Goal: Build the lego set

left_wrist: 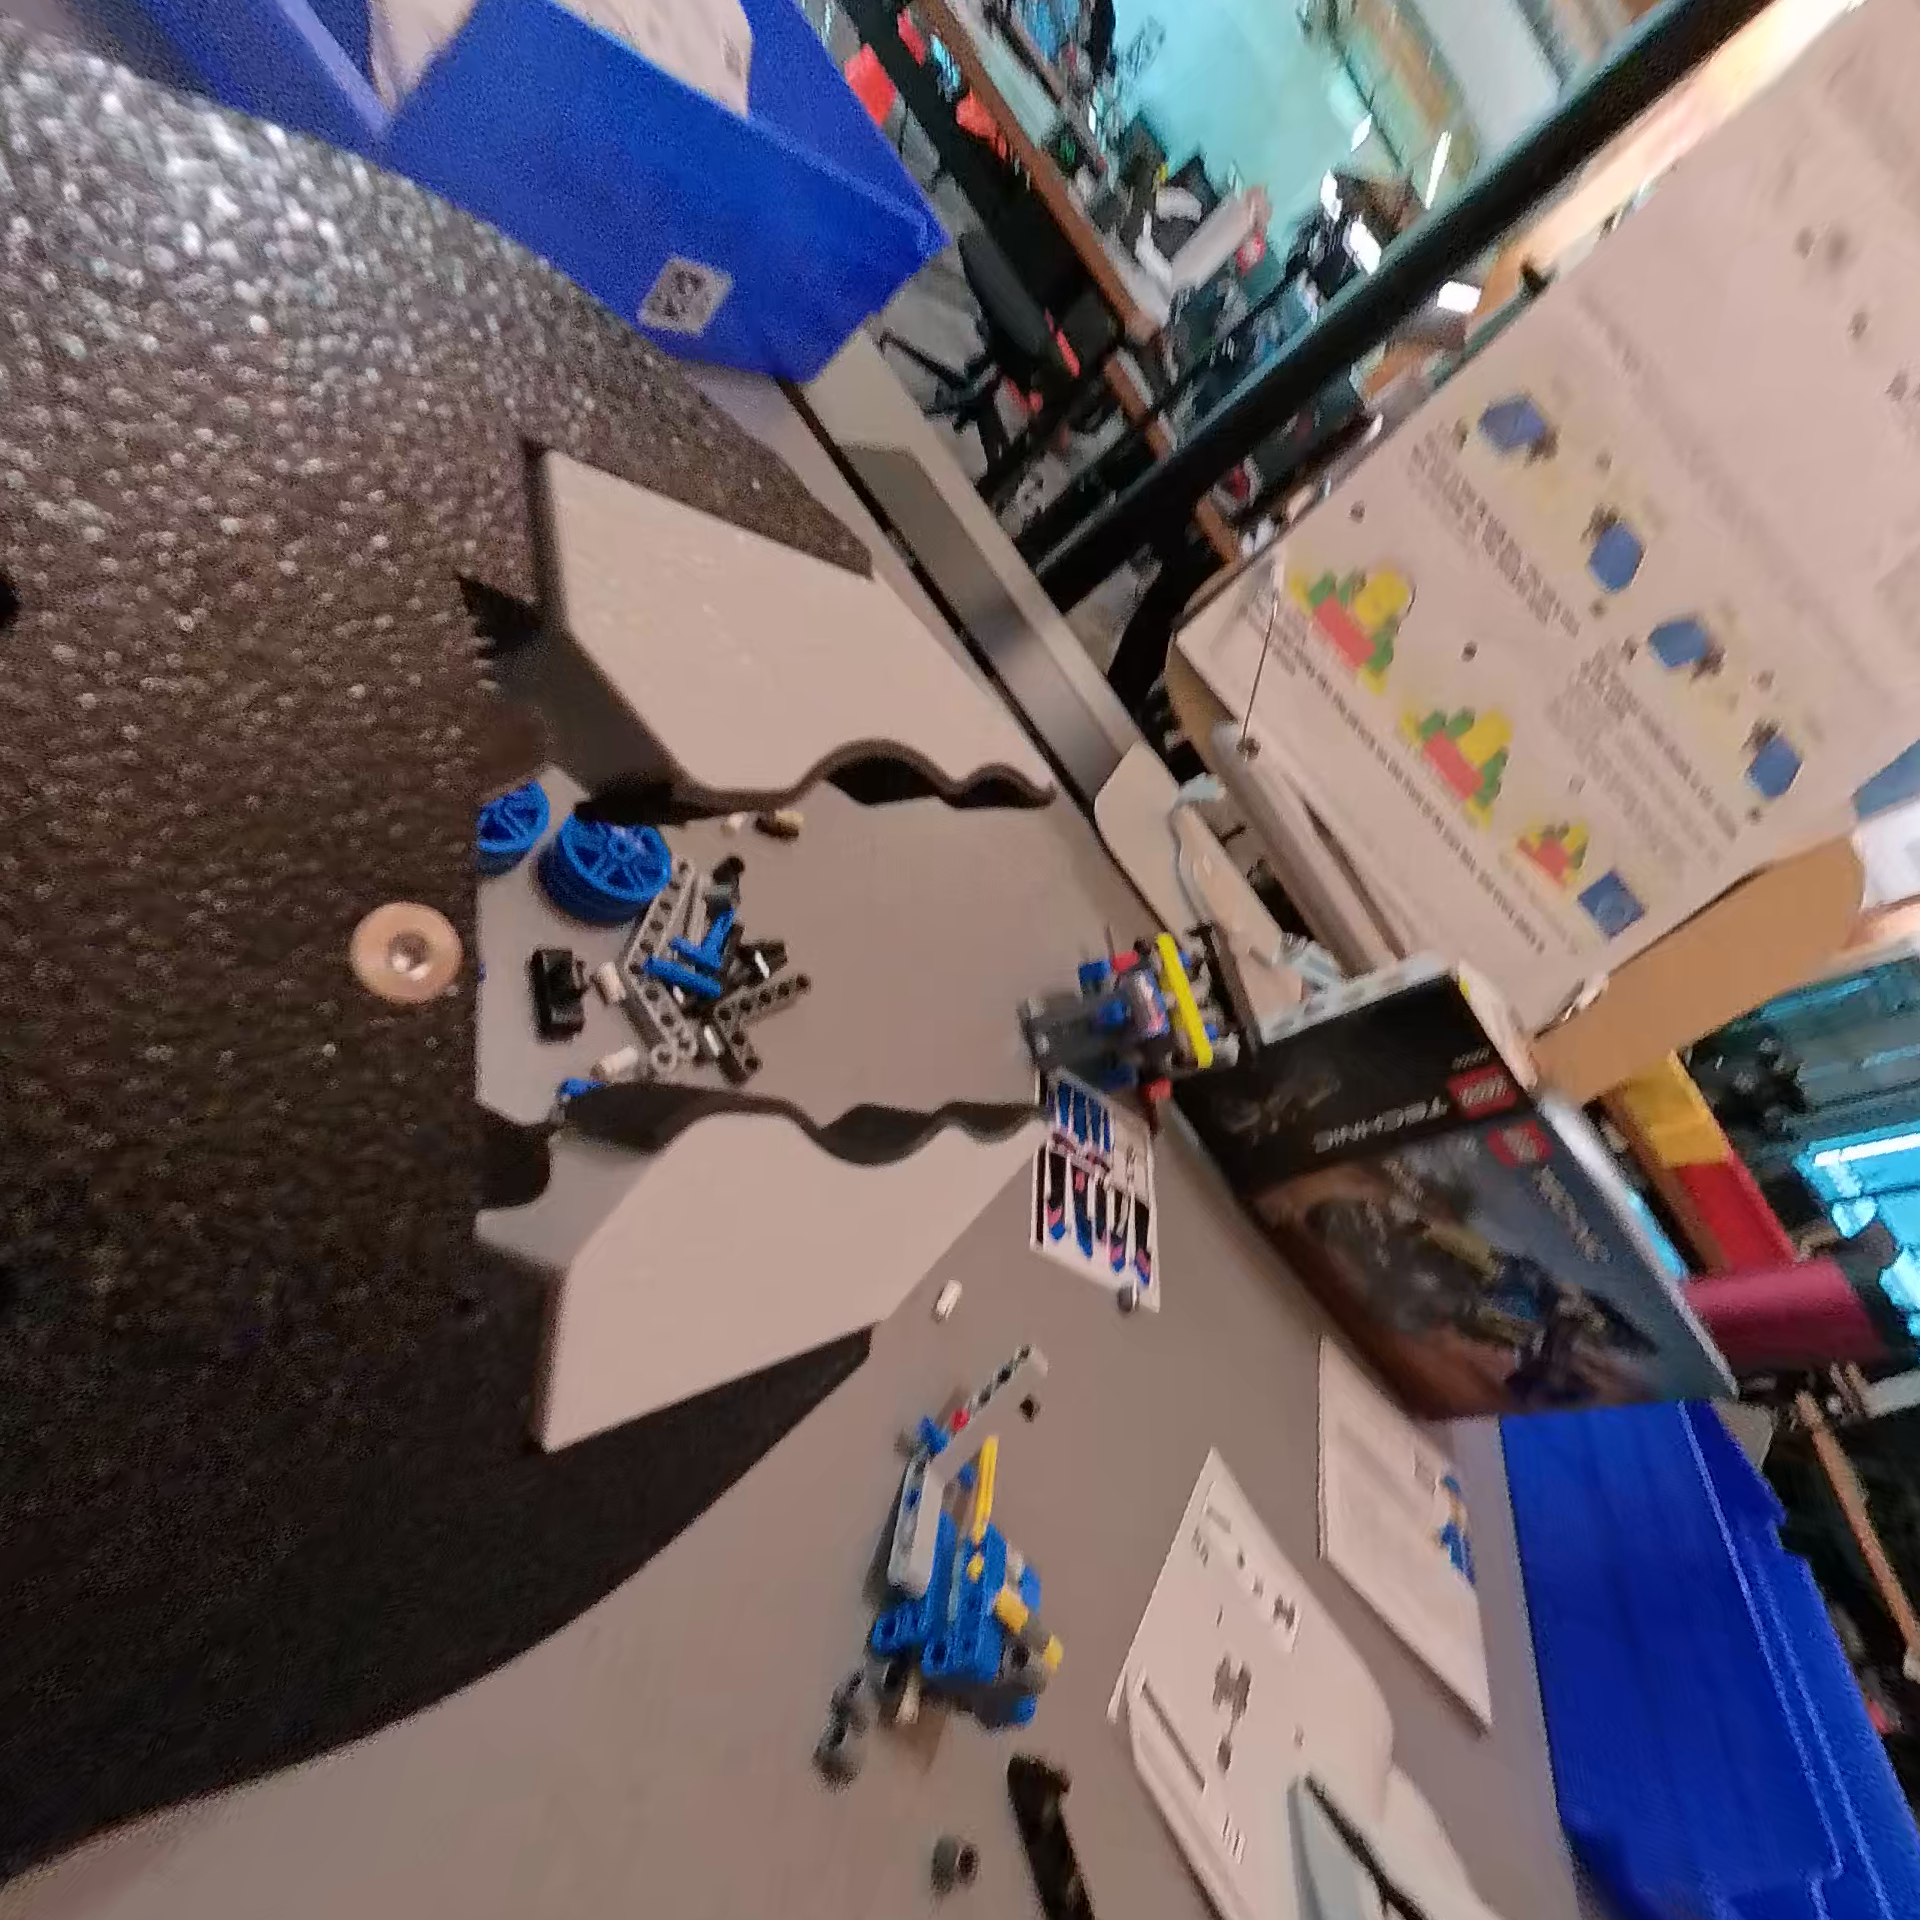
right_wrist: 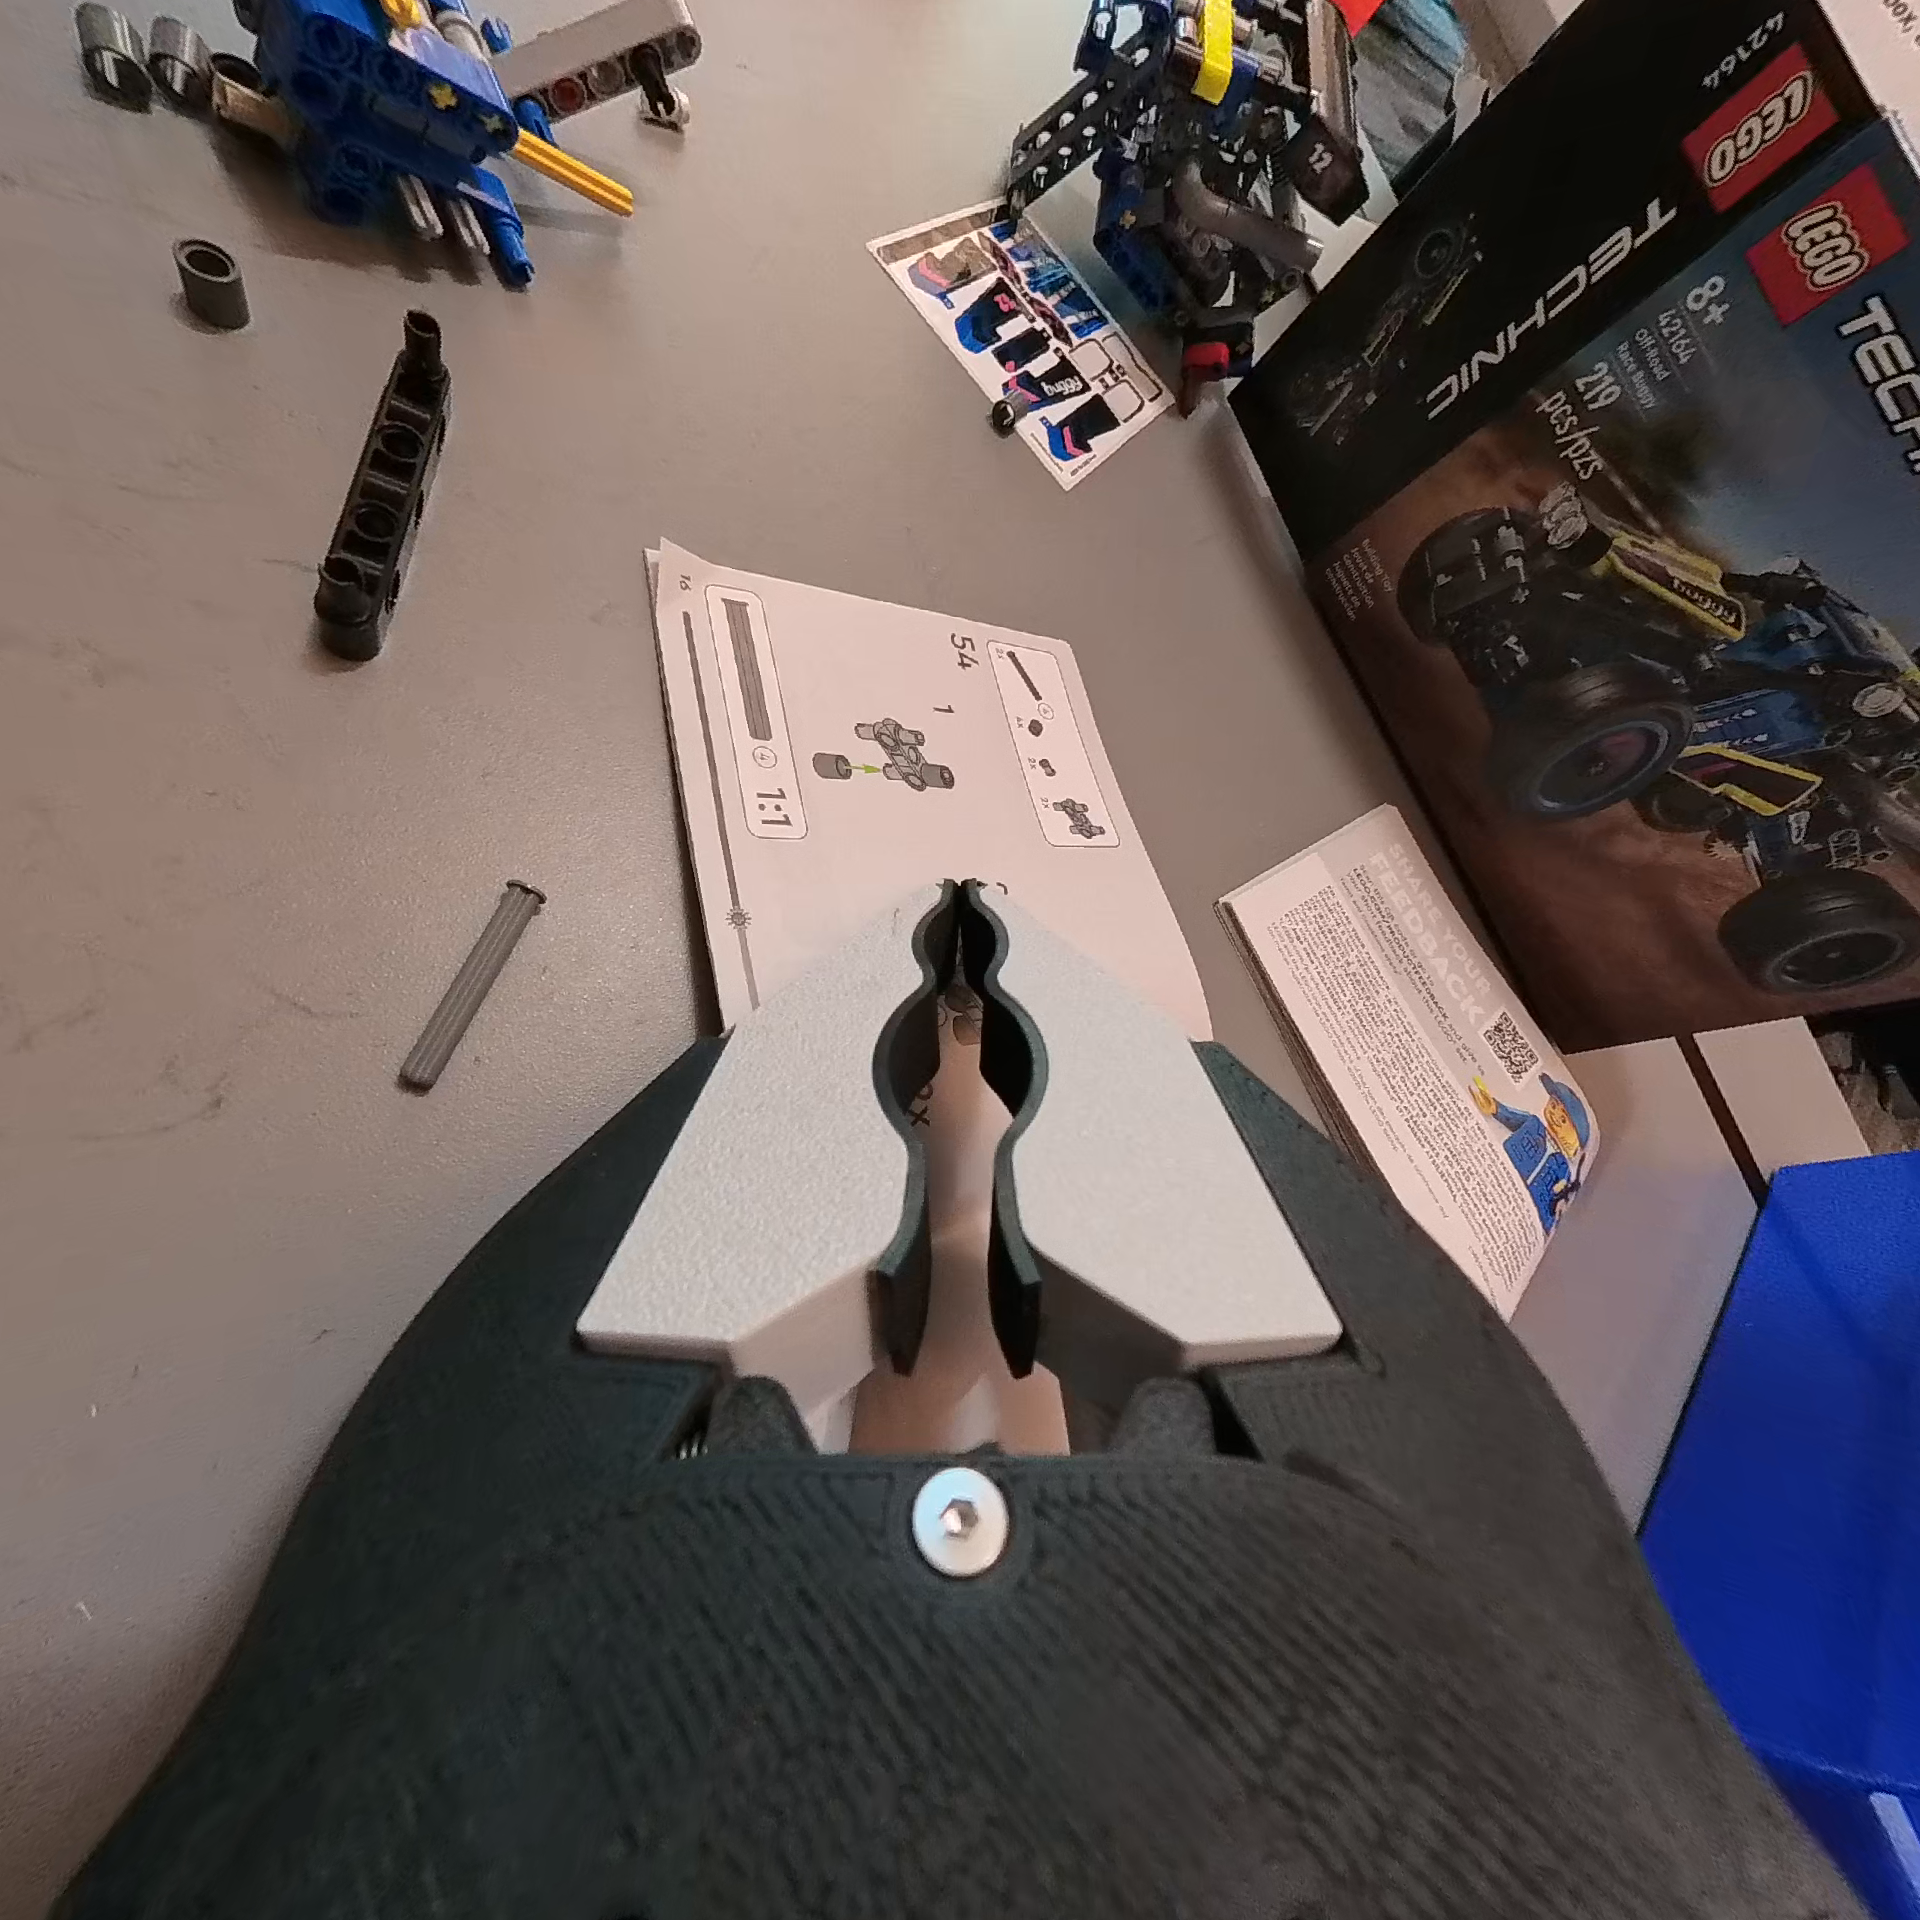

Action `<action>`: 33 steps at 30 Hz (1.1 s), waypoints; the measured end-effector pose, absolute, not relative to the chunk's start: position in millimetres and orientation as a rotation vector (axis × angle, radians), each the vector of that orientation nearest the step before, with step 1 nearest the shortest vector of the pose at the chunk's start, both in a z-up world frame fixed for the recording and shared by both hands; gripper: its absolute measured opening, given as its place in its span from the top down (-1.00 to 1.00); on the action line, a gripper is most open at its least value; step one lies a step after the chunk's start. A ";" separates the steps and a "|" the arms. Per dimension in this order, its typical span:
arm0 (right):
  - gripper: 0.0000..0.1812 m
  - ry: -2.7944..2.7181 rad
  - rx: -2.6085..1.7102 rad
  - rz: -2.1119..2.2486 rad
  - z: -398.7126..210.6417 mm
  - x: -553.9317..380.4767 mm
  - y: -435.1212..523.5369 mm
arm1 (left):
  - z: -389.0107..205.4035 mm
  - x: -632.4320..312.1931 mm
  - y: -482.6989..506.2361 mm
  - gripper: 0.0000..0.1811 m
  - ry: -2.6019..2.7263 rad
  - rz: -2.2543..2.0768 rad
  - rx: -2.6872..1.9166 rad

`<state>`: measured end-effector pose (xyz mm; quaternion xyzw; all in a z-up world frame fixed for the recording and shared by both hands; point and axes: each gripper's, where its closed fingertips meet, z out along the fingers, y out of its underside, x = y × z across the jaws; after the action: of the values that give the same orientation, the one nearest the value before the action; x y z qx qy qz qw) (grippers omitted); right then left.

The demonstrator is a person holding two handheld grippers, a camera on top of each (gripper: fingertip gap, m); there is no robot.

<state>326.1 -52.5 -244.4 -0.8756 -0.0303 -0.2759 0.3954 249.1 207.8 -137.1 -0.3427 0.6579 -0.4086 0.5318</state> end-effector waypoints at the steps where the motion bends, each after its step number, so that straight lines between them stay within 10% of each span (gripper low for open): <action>1: 1.00 -0.078 -2.219 -0.701 -244.4 326.2 -52.6 | -134.2 248.8 211.6 0.32 1.548 -0.956 -0.814; 14: 1.00 -0.078 -2.219 -0.701 -244.5 326.1 -52.5 | -113.7 254.9 254.9 -0.49 1.370 -0.800 -0.920; 33: 1.00 -0.079 -2.219 -0.701 -244.6 326.1 -52.5 | -155.6 273.1 236.5 -0.03 1.551 -0.958 -1.057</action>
<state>326.1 -52.5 -244.6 -0.8754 -0.0311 -0.2767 0.3953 273.1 236.5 -155.6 -0.4360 0.6399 -0.3950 0.4944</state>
